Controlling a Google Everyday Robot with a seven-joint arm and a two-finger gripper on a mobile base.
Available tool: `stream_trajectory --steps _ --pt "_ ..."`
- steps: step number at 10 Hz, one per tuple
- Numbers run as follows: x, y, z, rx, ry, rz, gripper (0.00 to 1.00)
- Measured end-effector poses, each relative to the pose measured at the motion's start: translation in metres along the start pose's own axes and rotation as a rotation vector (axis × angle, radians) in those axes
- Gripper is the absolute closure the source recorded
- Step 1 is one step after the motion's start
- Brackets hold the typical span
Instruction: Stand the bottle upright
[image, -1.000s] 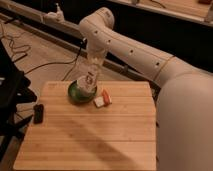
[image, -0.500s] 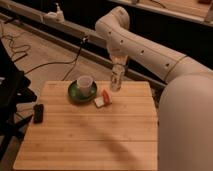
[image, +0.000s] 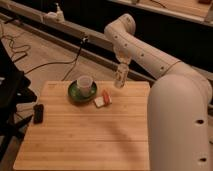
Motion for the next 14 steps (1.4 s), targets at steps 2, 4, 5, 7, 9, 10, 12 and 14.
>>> stream_trajectory --steps 2,4,5,7,9,10,12,14 --pt "-0.007 0.003 0.006 -0.014 -0.012 0.021 1.0" --pt "-0.007 0.003 0.007 -0.013 -0.012 0.022 1.0" --pt "-0.007 0.002 0.007 -0.012 -0.012 0.022 1.0" --pt "-0.012 -0.008 0.01 0.009 -0.026 0.037 1.0" --pt "-0.028 -0.034 0.029 0.04 -0.065 0.075 1.0" --pt "-0.03 -0.038 0.038 0.039 -0.072 0.087 1.0" --pt "-0.035 -0.032 0.053 -0.012 -0.085 0.106 1.0" --pt "-0.039 -0.024 0.054 -0.065 -0.099 0.099 1.0"
